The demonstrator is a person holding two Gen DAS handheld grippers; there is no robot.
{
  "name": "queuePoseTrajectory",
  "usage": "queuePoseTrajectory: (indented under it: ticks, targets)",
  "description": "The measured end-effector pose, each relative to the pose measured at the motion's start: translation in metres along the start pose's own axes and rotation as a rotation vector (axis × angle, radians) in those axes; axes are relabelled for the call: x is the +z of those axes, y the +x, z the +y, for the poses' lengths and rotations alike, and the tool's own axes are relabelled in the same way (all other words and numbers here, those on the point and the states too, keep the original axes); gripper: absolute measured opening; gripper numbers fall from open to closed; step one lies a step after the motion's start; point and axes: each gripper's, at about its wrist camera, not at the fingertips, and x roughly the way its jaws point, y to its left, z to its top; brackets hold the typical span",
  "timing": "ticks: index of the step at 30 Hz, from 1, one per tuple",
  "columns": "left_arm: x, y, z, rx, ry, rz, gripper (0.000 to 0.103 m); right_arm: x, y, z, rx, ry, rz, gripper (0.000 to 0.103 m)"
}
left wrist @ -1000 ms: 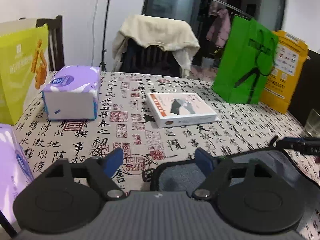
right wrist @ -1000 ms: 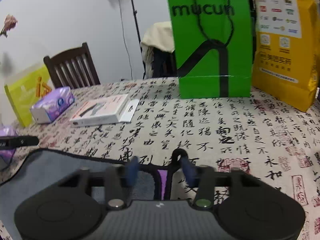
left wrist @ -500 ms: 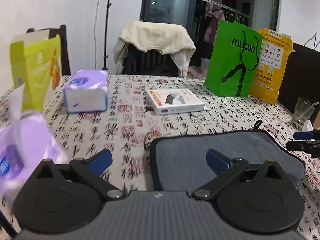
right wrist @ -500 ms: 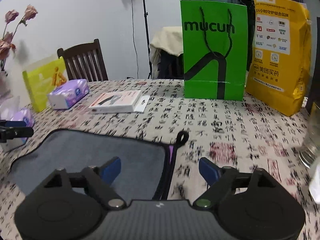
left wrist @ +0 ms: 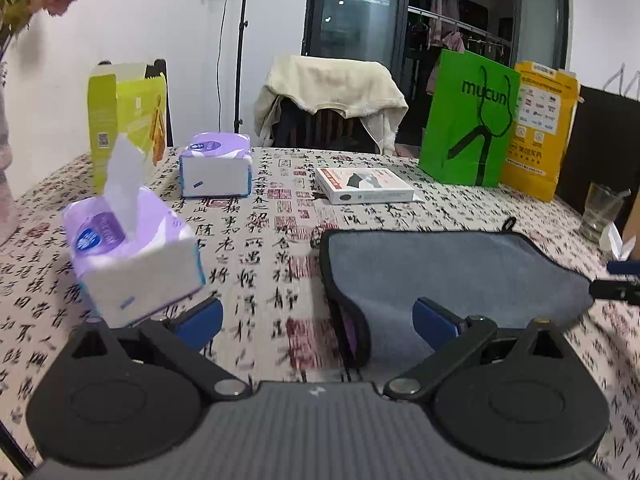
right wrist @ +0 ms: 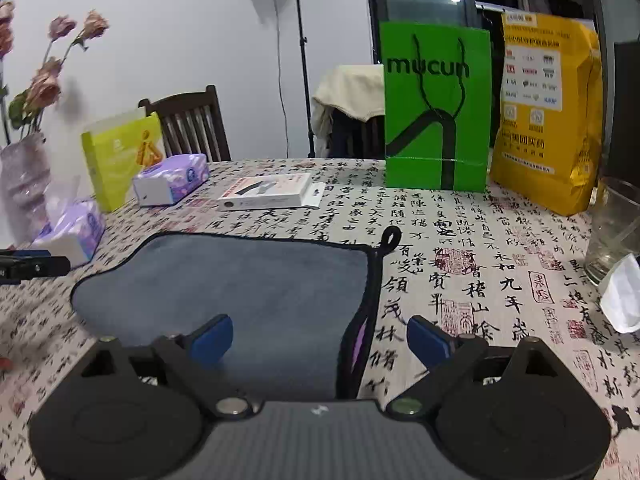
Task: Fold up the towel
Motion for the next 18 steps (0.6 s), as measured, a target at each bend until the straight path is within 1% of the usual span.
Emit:
queuePoseTrajectory:
  ticks: [4, 11, 18]
  targets:
    - [-0.012, -0.018, -0.010, 0.026, 0.031, -0.015, 0.103, -0.009, -0.024, 0.011, -0.027, -0.020, -0.034, 0.101]
    - [-0.022, -0.052, -0.025, 0.012, 0.014, -0.051, 0.103, -0.025, -0.059, 0.022, -0.021, -0.004, -0.060, 0.101]
    - [-0.032, -0.092, -0.046, 0.042, -0.002, -0.074, 0.103, -0.045, -0.089, 0.028, -0.023, -0.020, -0.088, 0.102]
